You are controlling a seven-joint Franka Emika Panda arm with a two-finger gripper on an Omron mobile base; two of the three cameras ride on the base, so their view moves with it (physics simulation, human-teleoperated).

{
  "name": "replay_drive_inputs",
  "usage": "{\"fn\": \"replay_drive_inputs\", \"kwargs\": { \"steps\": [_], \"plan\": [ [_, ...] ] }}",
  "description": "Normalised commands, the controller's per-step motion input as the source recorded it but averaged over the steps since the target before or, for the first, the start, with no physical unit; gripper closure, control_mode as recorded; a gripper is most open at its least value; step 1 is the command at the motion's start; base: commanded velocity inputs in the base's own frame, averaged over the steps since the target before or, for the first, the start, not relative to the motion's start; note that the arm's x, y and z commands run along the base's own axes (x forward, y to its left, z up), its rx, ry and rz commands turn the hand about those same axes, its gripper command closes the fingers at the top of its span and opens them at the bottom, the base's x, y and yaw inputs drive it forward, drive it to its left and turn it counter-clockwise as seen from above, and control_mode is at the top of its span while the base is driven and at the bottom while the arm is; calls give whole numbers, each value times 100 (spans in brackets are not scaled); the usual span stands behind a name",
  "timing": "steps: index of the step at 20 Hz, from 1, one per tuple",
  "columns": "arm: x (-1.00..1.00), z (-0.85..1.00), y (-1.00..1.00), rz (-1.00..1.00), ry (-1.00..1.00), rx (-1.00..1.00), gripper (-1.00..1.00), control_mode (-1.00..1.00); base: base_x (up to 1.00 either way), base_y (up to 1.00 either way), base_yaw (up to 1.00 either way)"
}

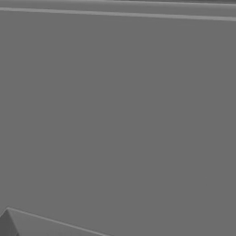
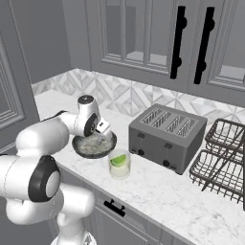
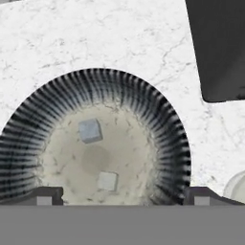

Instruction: Grab a lemon wedge from the fridge and one ice cube from the ice bowl, and put them in the glass of lemonade.

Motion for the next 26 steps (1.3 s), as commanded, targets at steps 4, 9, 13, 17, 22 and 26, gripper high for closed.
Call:
{"fn": "replay_drive_inputs", "kwargs": {
  "steps": [4,9,13,17,22,26],
  "plan": [
    [39,-28,30,0,12,0,-100,-100,0,0,0],
    [31,-57,17,0,18,0,-100,-100,0,0,0],
    [47,-50,3,0,12,0,-100,-100,0,0,0],
    [28,-37,0,0,5,0,-100,-100,0,0,0],
    [13,-14,0,0,-2,-1,-100,-100,0,0,0],
    [15,-17,0,0,-4,-2,-100,-100,0,0,0]
  ]
}}
